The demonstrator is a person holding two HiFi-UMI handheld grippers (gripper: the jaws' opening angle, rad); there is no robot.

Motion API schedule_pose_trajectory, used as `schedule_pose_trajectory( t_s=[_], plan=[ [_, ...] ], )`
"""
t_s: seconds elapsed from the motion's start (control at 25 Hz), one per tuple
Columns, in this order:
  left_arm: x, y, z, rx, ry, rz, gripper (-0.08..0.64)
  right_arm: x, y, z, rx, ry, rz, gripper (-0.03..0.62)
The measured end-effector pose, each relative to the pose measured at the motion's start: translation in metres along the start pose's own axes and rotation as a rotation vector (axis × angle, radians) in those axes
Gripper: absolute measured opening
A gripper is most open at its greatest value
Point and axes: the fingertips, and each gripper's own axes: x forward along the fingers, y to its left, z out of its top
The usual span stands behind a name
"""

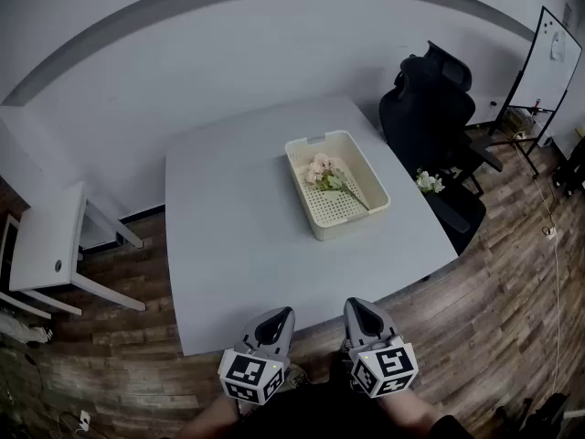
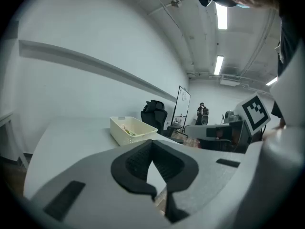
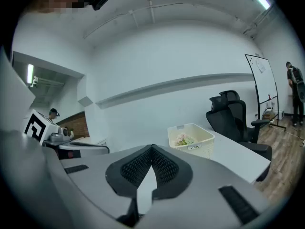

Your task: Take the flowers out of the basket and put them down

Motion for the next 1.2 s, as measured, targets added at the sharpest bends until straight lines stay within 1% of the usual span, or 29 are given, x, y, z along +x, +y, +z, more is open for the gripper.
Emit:
schedule_pose_trajectory(
  t_s=[0.16,0.4,0.72,0.88,1.2],
  plan=[
    [0.000,-0.001,-0.001,-0.001,0.000,0.000,0.006,0.000,0.000,-0.001,0.003,0.000,0.004,0.021],
    [-0.001,0.000,-0.001,-0.004,0.000,-0.003,0.006,0.002,0.003,0.001,0.043,-0.013,0.024,0.021],
    [-0.004,0.003,0.000,-0.005,-0.001,0.000,0.006,0.005,0.006,0.001,0.036,-0.005,0.040,0.021],
    [-0.006,0.005,0.001,-0.005,-0.009,0.004,0.006,0.006,0.010,0.002,0.015,-0.001,0.047,0.021],
    [-0.008,0.010,0.007,0.008,-0.023,0.006,0.006,0.010,0.011,0.007,-0.002,-0.007,0.044,0.021]
  ],
)
